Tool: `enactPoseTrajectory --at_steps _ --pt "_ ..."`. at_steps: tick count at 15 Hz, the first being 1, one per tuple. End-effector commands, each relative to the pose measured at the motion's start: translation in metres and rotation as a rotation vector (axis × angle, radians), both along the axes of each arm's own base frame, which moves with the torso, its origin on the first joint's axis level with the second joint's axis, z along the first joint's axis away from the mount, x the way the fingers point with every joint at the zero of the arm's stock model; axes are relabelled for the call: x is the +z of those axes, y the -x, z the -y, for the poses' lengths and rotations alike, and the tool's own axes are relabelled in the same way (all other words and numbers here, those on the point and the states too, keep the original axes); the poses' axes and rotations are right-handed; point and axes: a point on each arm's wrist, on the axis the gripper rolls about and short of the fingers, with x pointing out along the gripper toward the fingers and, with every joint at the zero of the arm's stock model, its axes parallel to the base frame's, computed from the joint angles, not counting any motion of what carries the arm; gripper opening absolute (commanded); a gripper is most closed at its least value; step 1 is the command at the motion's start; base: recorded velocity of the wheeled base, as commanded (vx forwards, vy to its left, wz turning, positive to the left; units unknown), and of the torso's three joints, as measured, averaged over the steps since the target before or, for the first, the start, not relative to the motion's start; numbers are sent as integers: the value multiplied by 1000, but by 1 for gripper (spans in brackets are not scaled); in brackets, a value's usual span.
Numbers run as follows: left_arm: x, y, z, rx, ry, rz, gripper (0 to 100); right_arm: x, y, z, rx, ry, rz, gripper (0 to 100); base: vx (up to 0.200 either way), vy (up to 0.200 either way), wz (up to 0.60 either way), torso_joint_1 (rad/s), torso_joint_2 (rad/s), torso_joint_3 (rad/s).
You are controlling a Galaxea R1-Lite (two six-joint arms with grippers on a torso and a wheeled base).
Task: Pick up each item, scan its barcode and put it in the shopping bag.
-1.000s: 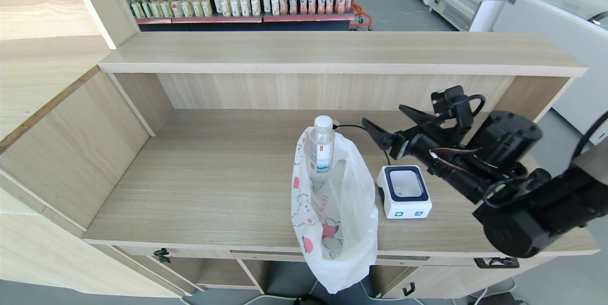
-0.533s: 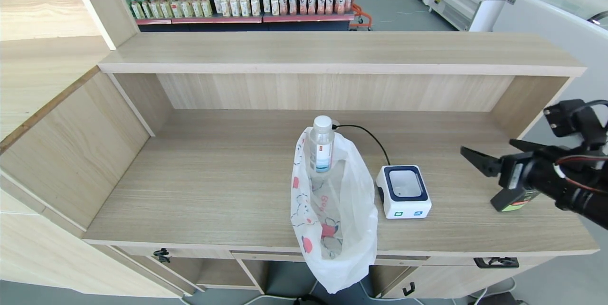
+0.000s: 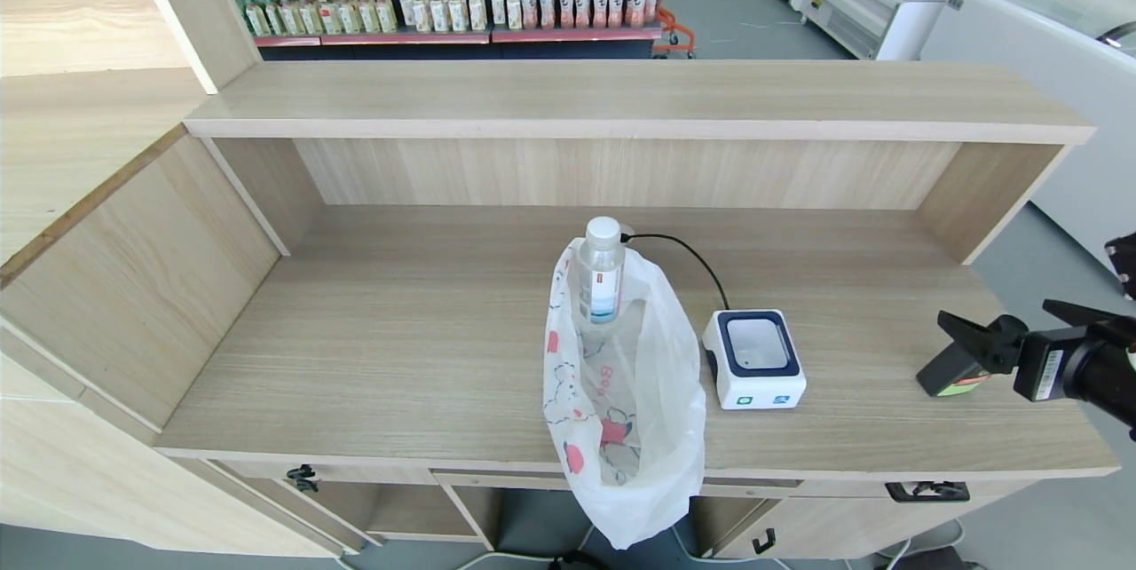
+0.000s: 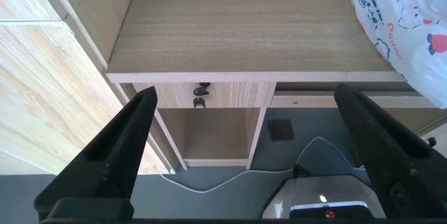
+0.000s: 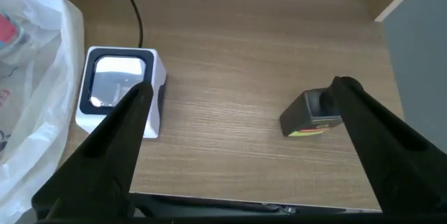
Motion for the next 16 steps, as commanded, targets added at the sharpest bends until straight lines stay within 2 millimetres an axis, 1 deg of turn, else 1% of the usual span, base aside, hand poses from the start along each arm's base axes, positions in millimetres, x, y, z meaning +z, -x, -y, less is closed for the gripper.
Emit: enactPoseTrajectory --at_steps 1,7,11,14,16 --pt "0 0 0 0 -1 0 100 -1 1 1 -5 0 -4 100 0 -200 0 -2 2 7" --pt "0 0 0 2 -1 0 100 -12 13 4 -27 -3 -37 100 0 -200 0 1 3 2" --pt "0 0 0 2 -1 0 100 -15 14 7 -44 -5 -51 100 0 -200 0 -1 4 1" --pt "0 0 0 2 1 0 100 -14 13 7 -41 -5 -45 100 0 -200 0 2 1 1" --pt "0 0 0 2 -1 0 100 -14 14 7 -41 -5 -45 100 0 0 0 0 0 0"
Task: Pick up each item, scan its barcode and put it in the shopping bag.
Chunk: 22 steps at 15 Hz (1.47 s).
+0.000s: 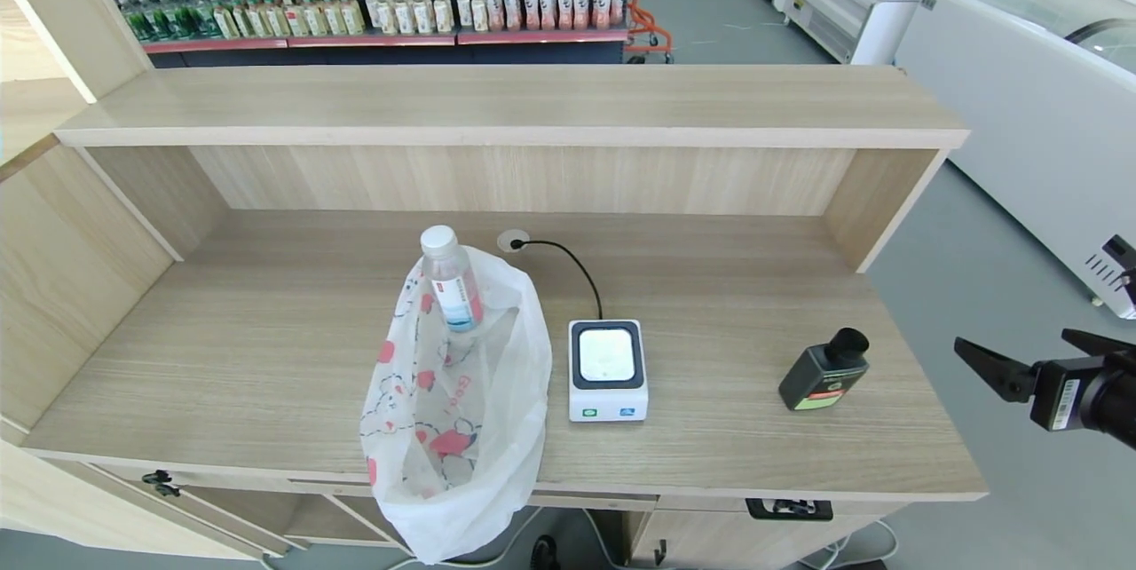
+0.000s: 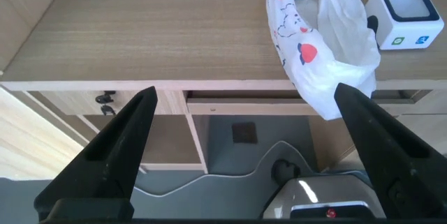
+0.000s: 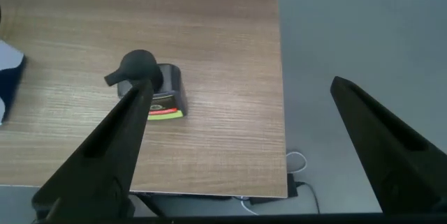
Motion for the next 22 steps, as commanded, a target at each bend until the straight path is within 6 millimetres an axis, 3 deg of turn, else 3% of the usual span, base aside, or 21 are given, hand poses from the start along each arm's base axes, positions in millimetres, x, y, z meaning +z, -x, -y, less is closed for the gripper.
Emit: enactPoseTrajectory --at_steps 1,4,7,11,16,22 --pt "0 0 0 0 0 0 100 0 1 0 1 2 0 100 0 0 0 0 0 0" --pt "0 0 0 0 2 0 100 -1 1 -1 3 2 -3 100 0 0 0 0 0 0" --pt "0 0 0 0 6 1 100 -2 1 0 2 6 -12 100 -200 0 0 9 4 4" --pt "0 0 0 0 2 0 100 -17 -8 14 -49 96 -98 100 -100 0 0 6 0 1" --pt "0 0 0 0 2 2 100 -28 -52 48 -125 180 -178 100 0 0 0 0 0 0" --pt "0 0 0 0 2 2 100 -50 -85 46 -38 215 -250 100 0 0 0 0 0 0"
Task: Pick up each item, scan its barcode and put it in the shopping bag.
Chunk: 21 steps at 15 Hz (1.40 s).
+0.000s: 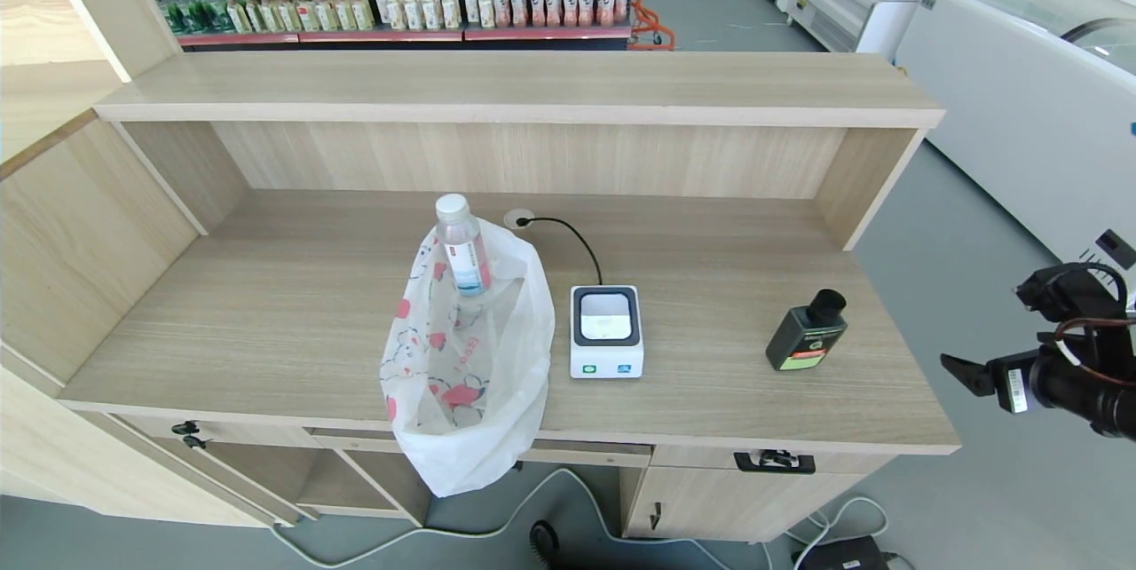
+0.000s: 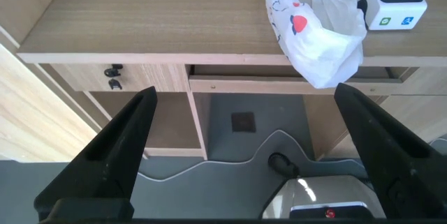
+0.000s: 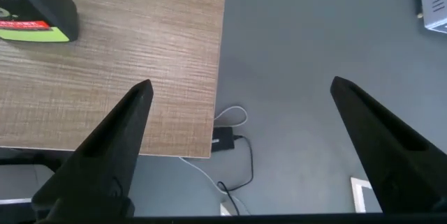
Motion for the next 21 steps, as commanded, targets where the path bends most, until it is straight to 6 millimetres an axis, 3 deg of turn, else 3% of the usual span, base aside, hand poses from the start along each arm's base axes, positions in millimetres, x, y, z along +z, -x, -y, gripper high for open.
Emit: enactPoseTrajectory --at_steps 1,9,14,18,21 --pt "0 0 0 0 0 0 100 -11 -18 -2 46 -17 -31 100 0 0 0 0 0 0" --pt "0 0 0 0 0 1 100 -14 -41 -25 327 -76 -9 100 0 0 0 0 0 0" --pt "0 0 0 0 0 0 100 -24 -58 -30 585 72 80 100 0 0 0 0 0 0" --pt "0 0 0 0 0 0 100 -40 -65 -29 639 128 59 100 0 0 0 0 0 0" --pt "0 0 0 0 0 0 100 -41 -73 -34 692 114 76 100 0 0 0 0 0 0"
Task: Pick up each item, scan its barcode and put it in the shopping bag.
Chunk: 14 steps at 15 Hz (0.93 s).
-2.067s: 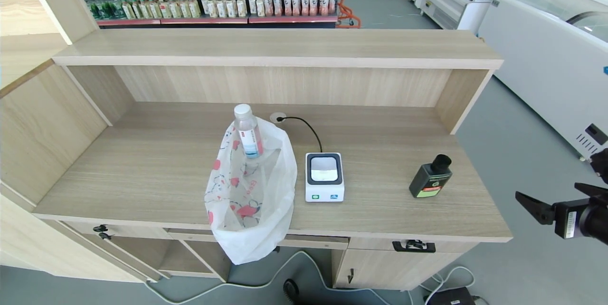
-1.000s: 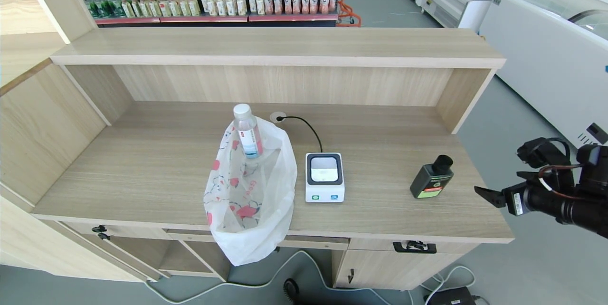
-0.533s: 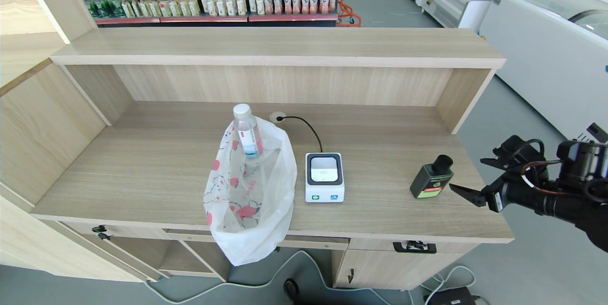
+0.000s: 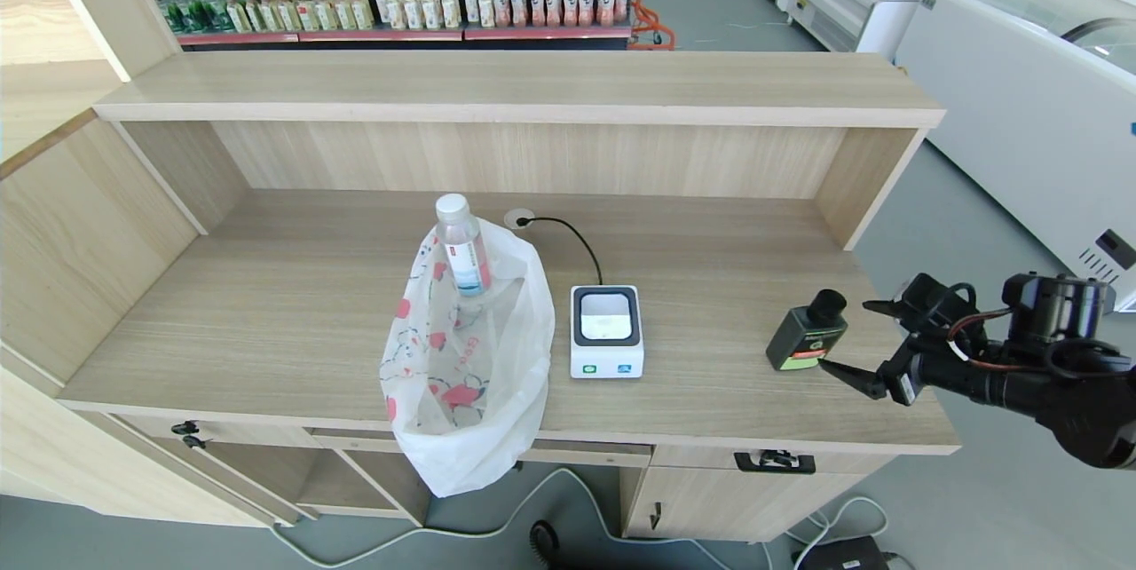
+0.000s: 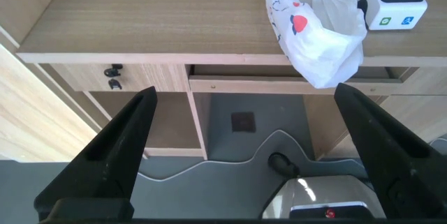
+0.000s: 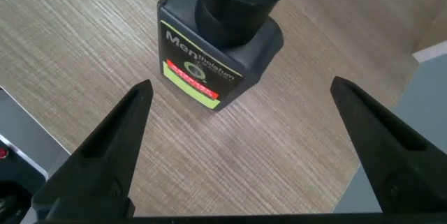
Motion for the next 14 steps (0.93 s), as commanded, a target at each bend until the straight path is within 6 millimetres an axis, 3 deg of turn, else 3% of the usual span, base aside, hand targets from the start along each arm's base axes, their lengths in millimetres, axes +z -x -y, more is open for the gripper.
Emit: enactPoseTrajectory --at_steps 1,14 --pt "0 0 0 0 0 0 100 -4 -5 -5 20 -1 -4 100 0 0 0 0 0 0" --pt "0 0 0 0 0 0 100 -9 -38 -19 79 32 47 100 0 0 0 0 0 0"
